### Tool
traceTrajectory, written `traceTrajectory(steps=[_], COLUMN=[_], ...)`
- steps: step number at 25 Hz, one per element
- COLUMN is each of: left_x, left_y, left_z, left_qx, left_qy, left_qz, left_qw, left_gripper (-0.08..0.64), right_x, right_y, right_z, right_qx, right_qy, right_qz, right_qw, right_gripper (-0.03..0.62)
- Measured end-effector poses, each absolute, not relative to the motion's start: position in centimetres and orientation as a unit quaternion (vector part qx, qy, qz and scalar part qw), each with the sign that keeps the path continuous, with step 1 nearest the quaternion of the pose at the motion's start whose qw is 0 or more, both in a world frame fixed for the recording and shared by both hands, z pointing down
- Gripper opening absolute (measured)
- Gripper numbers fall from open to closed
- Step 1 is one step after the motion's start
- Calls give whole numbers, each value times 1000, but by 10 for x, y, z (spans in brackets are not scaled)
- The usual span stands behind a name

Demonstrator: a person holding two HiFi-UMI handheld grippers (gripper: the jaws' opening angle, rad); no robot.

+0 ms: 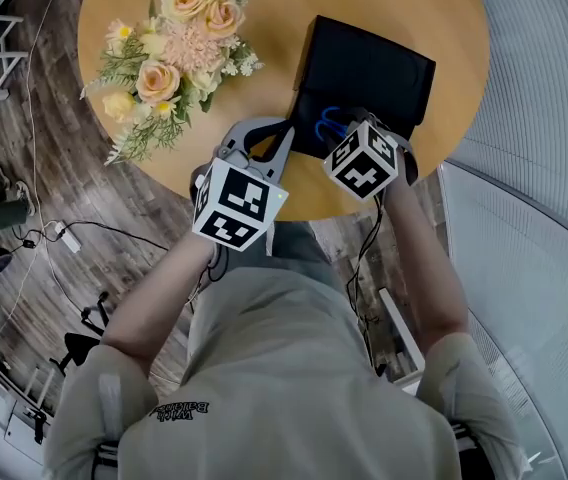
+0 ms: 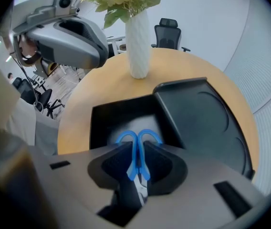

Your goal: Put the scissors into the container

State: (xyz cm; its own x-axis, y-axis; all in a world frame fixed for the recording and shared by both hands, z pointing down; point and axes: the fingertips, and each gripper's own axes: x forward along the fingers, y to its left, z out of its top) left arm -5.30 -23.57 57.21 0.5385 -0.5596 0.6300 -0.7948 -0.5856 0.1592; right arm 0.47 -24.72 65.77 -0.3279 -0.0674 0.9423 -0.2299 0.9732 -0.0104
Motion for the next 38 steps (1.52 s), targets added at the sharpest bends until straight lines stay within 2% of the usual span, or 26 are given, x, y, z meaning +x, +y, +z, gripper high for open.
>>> traceTrajectory(steps=[19, 31, 38], left_x=[-50, -53, -46], left_y=[-234, -245, -258], left_z=[587, 533, 476], left_qx=[850, 858, 872], left_qy=[-388, -407, -413], left_qz=[266, 240, 216], left_qw=[237, 200, 149], left_gripper=[21, 21, 21], right_x=[2, 23, 38], right_y=[-248, -257, -261], right_z=[677, 614, 543], right_qx=[120, 203, 274], right_qy=[-809, -825, -845], right_qz=[104, 108, 117], right_qw=[567, 515, 445], right_gripper=[109, 104, 94])
